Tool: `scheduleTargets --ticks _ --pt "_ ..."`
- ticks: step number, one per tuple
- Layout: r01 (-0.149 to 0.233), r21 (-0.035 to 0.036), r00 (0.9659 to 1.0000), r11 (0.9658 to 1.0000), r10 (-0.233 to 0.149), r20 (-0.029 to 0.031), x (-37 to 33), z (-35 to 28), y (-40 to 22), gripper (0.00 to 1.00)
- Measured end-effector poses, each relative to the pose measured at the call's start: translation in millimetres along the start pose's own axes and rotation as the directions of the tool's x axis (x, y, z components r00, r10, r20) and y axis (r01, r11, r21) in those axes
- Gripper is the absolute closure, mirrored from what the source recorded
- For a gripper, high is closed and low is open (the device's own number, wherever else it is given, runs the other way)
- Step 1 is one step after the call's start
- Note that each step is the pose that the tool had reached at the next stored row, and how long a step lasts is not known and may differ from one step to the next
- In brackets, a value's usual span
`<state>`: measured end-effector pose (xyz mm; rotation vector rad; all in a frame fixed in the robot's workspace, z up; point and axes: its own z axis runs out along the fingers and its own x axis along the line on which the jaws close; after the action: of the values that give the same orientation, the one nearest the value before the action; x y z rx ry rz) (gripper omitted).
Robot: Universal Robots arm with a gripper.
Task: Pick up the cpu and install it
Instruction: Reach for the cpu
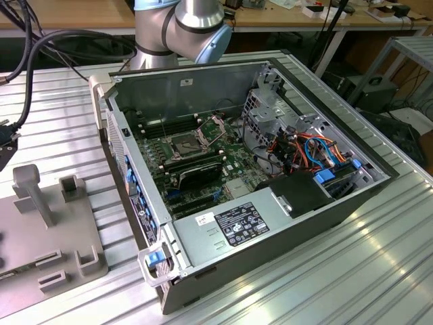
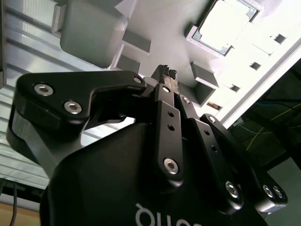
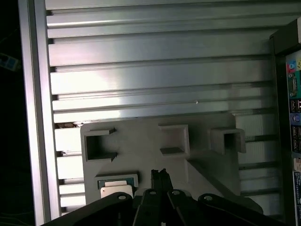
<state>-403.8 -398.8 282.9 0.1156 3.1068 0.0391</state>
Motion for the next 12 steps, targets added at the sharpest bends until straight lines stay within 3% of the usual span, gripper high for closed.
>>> scheduleTargets --ticks 12 --pt "0.0 0.0033 1.0 1.0 0.0 0.0002 9.2 7.7 -0.9 0.89"
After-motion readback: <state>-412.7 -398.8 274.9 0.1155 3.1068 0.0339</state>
